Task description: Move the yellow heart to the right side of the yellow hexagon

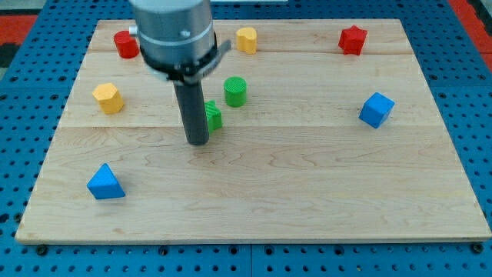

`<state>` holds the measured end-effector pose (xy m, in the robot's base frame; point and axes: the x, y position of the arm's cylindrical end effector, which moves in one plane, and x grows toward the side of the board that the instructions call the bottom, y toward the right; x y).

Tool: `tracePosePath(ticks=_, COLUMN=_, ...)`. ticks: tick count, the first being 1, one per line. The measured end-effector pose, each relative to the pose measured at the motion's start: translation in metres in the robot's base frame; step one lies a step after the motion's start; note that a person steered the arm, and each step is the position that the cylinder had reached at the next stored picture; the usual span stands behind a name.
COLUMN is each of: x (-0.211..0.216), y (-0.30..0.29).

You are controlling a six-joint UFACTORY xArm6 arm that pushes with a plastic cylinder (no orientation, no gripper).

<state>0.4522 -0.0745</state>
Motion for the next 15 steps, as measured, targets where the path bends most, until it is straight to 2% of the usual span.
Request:
tracePosePath(ticks=2, x=-0.063, y=0.04)
tracePosePath(ticks=3, x=-0.045, y=0.118)
tracePosePath(ticks=4, x=-0.089, y=0.186)
tracePosePath(ticks=5, x=-0.167, y=0.166)
tracePosePath(ticks=6, x=-0.218, y=0.131)
tracePosePath(ticks=7, x=-0.232, y=0.124)
tracePosePath(ticks=9, x=-0.167, y=0.021)
tracePosePath(ticks=10, x=-0.137, y=0.001)
tracePosePath(ticks=11, x=-0.139, y=-0.055)
tracePosePath(ticks=12, x=-0.101, y=-0.08)
tracePosePath(ticks=15, x=-0.098, y=0.024)
